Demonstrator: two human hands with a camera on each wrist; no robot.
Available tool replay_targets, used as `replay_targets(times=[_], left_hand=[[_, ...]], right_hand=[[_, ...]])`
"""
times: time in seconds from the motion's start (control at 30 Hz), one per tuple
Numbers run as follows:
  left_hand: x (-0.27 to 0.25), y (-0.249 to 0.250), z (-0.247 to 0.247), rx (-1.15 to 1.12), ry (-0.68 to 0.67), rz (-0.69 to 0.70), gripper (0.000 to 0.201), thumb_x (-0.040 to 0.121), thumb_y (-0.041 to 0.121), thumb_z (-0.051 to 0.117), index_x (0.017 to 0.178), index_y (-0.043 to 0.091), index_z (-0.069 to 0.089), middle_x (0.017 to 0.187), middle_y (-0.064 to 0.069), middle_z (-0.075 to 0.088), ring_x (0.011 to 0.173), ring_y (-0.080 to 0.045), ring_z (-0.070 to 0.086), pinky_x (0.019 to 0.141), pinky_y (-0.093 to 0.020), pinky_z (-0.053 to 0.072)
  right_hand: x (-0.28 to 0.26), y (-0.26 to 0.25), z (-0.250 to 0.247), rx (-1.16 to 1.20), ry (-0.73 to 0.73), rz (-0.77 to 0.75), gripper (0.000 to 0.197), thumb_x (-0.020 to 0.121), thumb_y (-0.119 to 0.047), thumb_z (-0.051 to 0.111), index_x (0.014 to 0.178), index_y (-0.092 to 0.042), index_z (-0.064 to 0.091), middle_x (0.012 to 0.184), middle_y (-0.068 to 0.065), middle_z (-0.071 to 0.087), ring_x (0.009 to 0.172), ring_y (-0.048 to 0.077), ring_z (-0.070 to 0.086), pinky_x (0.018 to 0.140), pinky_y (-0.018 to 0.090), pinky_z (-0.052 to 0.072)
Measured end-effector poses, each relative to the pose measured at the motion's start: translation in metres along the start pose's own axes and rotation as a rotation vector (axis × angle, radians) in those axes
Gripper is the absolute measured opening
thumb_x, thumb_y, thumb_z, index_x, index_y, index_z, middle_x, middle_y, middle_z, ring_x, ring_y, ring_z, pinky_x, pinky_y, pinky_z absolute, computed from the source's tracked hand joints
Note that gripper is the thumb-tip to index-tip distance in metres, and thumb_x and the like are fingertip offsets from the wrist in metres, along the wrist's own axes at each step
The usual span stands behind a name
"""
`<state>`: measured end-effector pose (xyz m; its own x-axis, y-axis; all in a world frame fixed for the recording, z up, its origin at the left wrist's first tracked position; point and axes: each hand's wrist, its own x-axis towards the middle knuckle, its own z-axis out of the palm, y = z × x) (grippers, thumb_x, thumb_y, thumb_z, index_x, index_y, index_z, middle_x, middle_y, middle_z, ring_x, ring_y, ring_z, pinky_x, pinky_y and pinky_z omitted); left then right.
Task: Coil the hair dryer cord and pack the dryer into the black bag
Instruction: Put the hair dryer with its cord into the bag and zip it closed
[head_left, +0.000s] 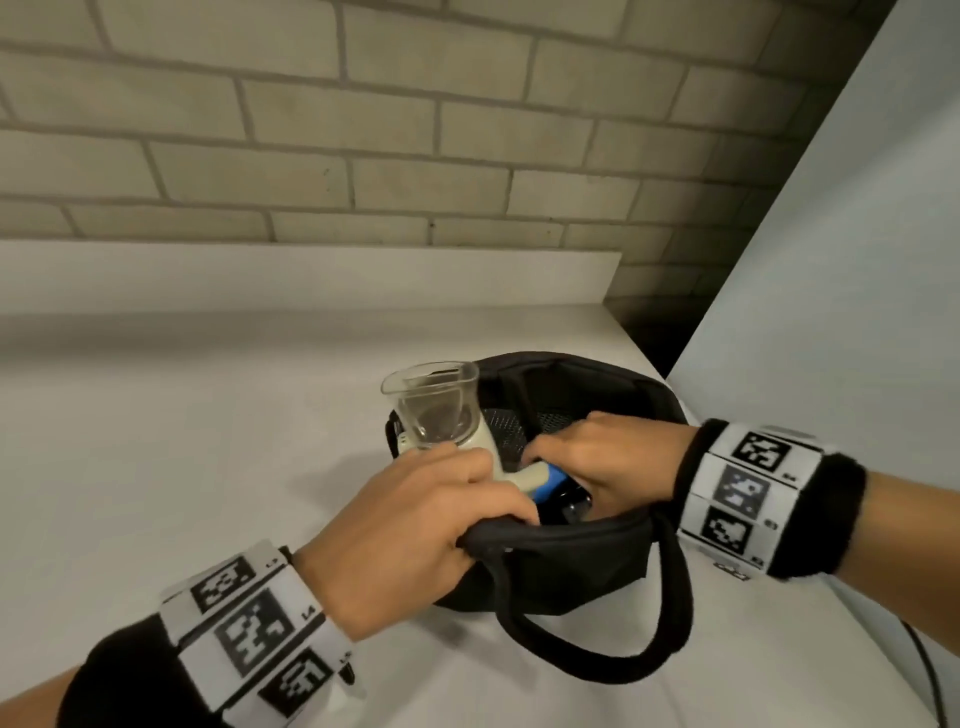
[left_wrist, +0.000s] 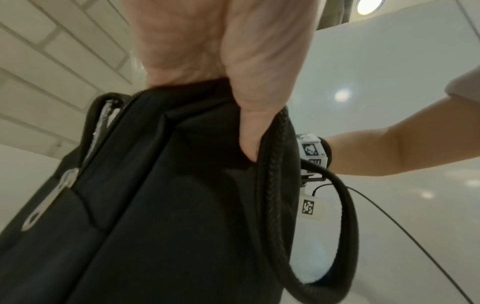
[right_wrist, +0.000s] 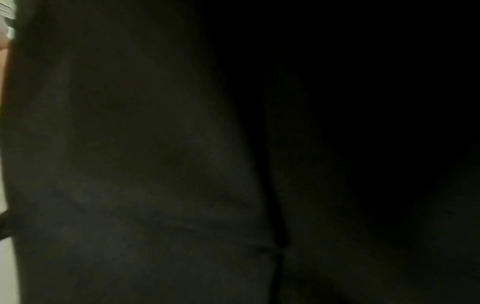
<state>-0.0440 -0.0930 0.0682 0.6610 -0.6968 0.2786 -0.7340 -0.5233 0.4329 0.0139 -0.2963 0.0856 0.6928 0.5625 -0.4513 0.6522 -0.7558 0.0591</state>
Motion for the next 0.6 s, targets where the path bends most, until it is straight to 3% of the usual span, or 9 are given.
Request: replay_targets(times=[0.2,0.33,0.43,0.53,0.6], left_hand=[[-0.003,-0.002,0.005,-0.071,0.124,-0.070,0.039,0.075,0.022,0.057,0.104,0.047,0.051,0.071,0.028,0.033,0.073,0.003,0.036,0.059,-0.015,0.034],[-0.002,-0.002,0.008,-0.071,0.120,-0.085,0.041,0.072,0.021,0.060,0.104,0.046,0.052,0.070,0.028,0.030,0.073,0.004,0.037,0.057,-0.013,0.033],[-0.003,-0.002,0.008,-0.077,0.107,-0.099,0.045,0.070,0.016,0.060,0.103,0.046,0.053,0.072,0.028,0.030,0.072,0.007,0.036,0.057,-0.013,0.032],[-0.004,-0.002,0.006,-0.058,0.085,-0.108,0.045,0.070,0.016,0.058,0.103,0.047,0.051,0.075,0.028,0.030,0.072,0.006,0.037,0.055,-0.014,0.035],[-0.005,-0.002,0.001,-0.058,0.075,-0.134,0.041,0.073,0.024,0.054,0.105,0.049,0.048,0.074,0.027,0.034,0.075,0.005,0.040,0.056,-0.013,0.036]], right_hand=[[0.014,-0.002,0.005,0.260,-0.211,-0.048,0.057,0.085,-0.013,0.058,0.135,-0.015,0.031,0.133,0.016,0.044,0.121,0.027,0.043,0.102,0.033,0.034],[0.020,-0.006,0.014,0.274,-0.267,-0.028,0.060,0.084,-0.009,0.058,0.136,-0.013,0.028,0.131,0.021,0.040,0.119,0.032,0.042,0.102,0.039,0.036],[0.022,-0.008,0.018,0.241,-0.311,0.017,0.063,0.085,-0.007,0.055,0.138,-0.016,0.022,0.134,0.021,0.033,0.120,0.033,0.040,0.100,0.037,0.035],[0.018,-0.010,0.014,0.150,-0.350,0.063,0.069,0.087,-0.017,0.053,0.141,-0.027,0.012,0.137,0.020,0.028,0.122,0.035,0.037,0.098,0.037,0.035],[0.010,-0.008,0.005,0.042,-0.345,0.095,0.070,0.087,-0.030,0.052,0.140,-0.038,0.007,0.137,0.019,0.034,0.119,0.035,0.043,0.096,0.039,0.037]])
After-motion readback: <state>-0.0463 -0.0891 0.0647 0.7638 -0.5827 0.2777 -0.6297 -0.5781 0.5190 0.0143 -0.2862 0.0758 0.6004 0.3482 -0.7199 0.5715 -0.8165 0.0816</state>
